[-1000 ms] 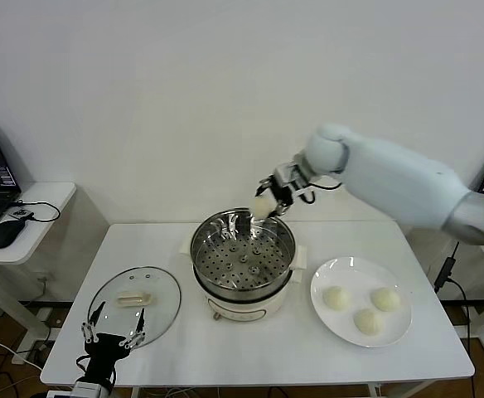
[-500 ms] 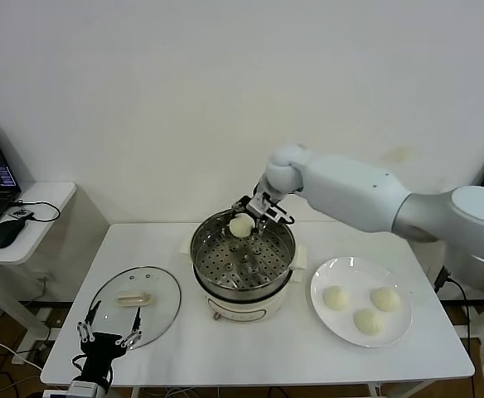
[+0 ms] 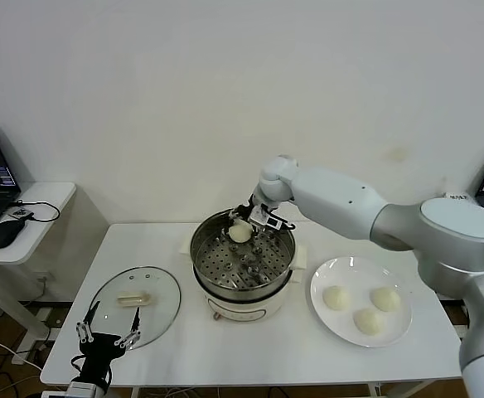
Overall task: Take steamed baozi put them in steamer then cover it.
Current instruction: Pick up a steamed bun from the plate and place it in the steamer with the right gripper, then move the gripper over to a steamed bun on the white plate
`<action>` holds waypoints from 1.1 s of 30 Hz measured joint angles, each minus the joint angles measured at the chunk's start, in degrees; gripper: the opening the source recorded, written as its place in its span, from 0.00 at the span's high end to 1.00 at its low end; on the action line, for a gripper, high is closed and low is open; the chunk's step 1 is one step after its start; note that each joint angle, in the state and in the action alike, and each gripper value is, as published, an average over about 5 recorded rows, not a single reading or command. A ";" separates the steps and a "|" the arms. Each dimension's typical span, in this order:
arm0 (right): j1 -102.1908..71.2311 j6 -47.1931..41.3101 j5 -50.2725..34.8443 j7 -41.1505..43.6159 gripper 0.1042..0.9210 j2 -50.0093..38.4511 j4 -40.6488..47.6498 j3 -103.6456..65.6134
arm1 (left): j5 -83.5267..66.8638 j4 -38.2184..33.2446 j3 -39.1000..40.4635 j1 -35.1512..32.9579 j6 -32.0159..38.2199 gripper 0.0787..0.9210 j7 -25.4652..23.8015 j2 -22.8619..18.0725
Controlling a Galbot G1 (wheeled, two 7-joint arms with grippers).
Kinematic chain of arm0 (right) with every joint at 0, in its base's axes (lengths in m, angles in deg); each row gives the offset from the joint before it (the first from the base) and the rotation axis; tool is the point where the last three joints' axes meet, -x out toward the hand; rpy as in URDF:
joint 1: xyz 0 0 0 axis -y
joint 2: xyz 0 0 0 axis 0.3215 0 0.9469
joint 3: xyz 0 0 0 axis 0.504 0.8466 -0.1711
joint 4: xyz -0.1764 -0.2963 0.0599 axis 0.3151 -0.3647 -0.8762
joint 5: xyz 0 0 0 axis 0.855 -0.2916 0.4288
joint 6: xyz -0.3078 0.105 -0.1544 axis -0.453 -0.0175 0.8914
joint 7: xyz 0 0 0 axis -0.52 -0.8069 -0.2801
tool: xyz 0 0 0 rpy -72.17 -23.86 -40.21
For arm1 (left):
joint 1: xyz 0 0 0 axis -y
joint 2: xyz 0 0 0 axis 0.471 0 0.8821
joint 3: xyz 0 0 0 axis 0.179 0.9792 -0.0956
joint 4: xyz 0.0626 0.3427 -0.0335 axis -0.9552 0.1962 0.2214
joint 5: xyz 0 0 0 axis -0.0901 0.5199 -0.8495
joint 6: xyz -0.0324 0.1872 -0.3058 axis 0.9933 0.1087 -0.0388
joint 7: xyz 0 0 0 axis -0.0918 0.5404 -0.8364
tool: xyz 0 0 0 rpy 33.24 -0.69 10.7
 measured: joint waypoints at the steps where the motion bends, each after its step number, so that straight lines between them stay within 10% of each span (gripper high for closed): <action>1: -0.06 0.24 0.25 -0.13 0.24 0.02 0.14 -0.07 | 0.01 -0.03 -0.03 0.00 0.00 0.12 0.00 0.00; 33: 16.15 -44.39 -30.04 11.29 0.12 -34.42 -36.19 6.29 | -0.71 0.11 0.47 1.92 -0.40 0.12 -0.41 3.27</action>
